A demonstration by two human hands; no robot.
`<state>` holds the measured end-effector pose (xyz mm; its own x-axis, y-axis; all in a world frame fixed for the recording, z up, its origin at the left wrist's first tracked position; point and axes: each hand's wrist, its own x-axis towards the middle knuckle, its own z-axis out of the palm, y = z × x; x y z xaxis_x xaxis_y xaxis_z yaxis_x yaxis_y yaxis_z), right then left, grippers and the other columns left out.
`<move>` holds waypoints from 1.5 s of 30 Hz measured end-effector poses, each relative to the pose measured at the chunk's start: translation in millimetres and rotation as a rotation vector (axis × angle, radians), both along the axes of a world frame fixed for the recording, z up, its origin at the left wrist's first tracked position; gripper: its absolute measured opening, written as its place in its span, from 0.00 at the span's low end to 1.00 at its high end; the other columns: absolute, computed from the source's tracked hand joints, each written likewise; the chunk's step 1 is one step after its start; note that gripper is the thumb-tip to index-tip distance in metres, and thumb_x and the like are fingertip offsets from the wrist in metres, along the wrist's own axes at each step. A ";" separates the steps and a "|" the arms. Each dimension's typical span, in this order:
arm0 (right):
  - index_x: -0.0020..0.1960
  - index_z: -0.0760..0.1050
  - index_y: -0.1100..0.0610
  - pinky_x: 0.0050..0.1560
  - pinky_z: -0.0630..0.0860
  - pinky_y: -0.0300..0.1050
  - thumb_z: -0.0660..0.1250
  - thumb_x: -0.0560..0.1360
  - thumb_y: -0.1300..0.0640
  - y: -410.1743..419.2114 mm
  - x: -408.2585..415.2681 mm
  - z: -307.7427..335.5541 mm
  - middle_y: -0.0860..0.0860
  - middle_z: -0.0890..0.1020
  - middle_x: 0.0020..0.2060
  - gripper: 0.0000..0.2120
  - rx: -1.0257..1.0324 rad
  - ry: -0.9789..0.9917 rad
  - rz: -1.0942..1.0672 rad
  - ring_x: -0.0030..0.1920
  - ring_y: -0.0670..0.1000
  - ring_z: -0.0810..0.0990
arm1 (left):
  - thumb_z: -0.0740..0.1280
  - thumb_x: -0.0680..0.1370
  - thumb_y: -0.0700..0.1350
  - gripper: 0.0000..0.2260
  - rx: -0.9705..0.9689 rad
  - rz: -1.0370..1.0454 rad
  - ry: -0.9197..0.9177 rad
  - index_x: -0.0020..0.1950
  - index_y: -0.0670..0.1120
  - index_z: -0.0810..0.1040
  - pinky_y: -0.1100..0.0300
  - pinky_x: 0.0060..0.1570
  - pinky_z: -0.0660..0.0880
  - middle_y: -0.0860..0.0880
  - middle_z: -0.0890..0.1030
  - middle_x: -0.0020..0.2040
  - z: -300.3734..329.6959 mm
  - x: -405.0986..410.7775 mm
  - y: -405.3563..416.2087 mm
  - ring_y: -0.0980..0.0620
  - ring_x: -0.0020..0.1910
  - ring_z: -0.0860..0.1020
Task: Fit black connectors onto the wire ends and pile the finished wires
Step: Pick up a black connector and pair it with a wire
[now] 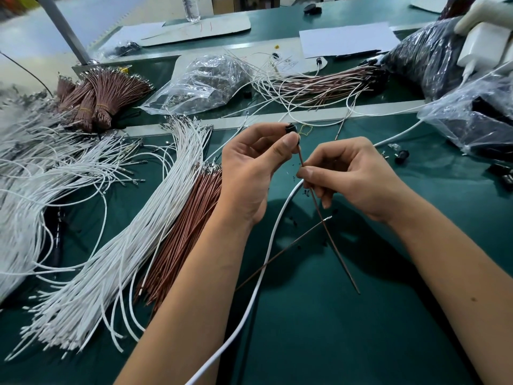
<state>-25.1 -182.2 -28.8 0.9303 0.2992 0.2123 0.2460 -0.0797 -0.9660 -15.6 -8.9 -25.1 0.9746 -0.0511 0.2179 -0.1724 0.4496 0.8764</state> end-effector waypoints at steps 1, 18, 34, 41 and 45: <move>0.41 0.80 0.66 0.25 0.76 0.43 0.72 0.76 0.67 -0.2 0.2 -0.1 0.60 0.79 0.30 0.06 -0.009 -0.002 -0.005 0.26 0.52 0.76 | 0.75 0.70 0.36 0.07 0.003 0.004 0.001 0.47 0.41 0.81 0.60 0.48 0.79 0.45 0.84 0.40 -0.5 -0.1 -0.4 0.50 0.39 0.81; 0.39 0.82 0.58 0.21 0.69 0.41 0.73 0.75 0.57 -0.8 0.8 -8.4 0.56 0.79 0.26 0.08 -0.086 0.020 -0.051 0.22 0.52 0.72 | 0.67 0.81 0.38 0.03 0.025 -0.076 0.175 0.49 0.44 0.76 0.59 0.45 0.81 0.43 0.86 0.47 -5.0 4.9 -0.1 0.49 0.41 0.84; 0.56 0.86 0.52 0.59 0.77 0.43 0.70 0.78 0.63 119.9 92.8 33.8 0.53 0.86 0.53 0.10 -0.847 -0.347 -0.124 0.53 0.53 0.84 | 0.73 0.79 0.42 0.07 -0.145 0.885 0.237 0.49 0.42 0.77 0.64 0.27 0.74 0.47 0.83 0.39 4.9 22.7 52.9 0.56 0.25 0.77; 0.53 0.84 0.58 0.43 0.75 0.47 0.65 0.77 0.70 153.7 102.6 41.4 0.60 0.84 0.48 0.12 -1.266 -0.554 0.069 0.48 0.61 0.85 | 0.73 0.78 0.41 0.07 -0.075 0.907 0.295 0.48 0.42 0.77 0.62 0.26 0.72 0.46 0.83 0.37 -1.6 28.0 57.0 0.55 0.25 0.77; 0.55 0.82 0.62 0.52 0.81 0.51 0.61 0.80 0.71 138.9 108.5 51.0 0.59 0.85 0.46 0.12 -1.056 -0.619 -0.173 0.48 0.59 0.84 | 0.74 0.77 0.40 0.11 -0.010 0.850 0.370 0.56 0.43 0.77 0.62 0.27 0.72 0.45 0.83 0.40 -3.4 30.1 56.3 0.56 0.24 0.78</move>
